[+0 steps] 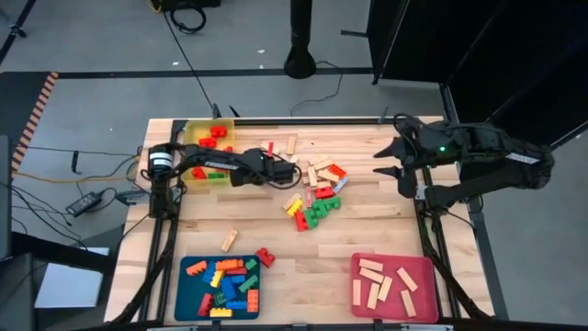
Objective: Sort blocks by size
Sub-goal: Put the wooden game piece into the red bin
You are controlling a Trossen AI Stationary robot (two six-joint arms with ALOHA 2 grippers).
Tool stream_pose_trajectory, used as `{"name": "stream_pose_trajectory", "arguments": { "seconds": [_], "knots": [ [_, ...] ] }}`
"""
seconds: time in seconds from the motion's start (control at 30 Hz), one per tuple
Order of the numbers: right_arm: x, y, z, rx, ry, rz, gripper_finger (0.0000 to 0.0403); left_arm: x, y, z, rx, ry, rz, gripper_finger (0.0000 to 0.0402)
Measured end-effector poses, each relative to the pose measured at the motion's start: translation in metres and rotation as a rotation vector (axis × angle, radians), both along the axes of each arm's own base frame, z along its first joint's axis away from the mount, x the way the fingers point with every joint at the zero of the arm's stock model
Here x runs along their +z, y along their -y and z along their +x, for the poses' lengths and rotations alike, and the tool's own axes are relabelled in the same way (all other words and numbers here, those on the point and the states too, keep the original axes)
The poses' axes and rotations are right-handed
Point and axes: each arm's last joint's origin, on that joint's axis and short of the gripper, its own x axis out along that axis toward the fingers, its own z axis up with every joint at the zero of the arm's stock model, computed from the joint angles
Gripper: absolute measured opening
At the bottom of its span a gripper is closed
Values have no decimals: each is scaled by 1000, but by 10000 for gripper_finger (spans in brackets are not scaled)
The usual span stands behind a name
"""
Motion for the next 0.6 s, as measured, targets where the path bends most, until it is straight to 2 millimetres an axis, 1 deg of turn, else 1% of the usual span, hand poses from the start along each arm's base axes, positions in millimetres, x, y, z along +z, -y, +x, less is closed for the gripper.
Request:
{"name": "stream_pose_trajectory", "arguments": {
  "seconds": [0.07,0.17,0.23,0.3,0.37,0.43,0.5,0.6],
  "knots": [
    [1,0,-4,-3,8,0,192,-6,0,2,25,11,-18,339],
    [2,0,-10,-4,6,1,192,-20,0,4,41,-23,-33,337],
    [1,0,-13,-8,-1,7,192,-29,0,7,43,-27,-59,329],
    [1,0,-15,-8,-9,7,192,-34,-1,10,40,-18,-58,312],
    [1,0,-16,-9,-6,7,192,-38,0,12,44,-14,-53,284],
    [1,0,-17,-9,-4,6,192,-39,-1,13,45,-2,-52,247],
    [1,0,-17,-9,-8,6,192,-39,-1,15,44,10,-49,200],
    [1,0,-17,-7,-11,2,192,-40,-1,16,41,19,-45,117]
  ]
}}
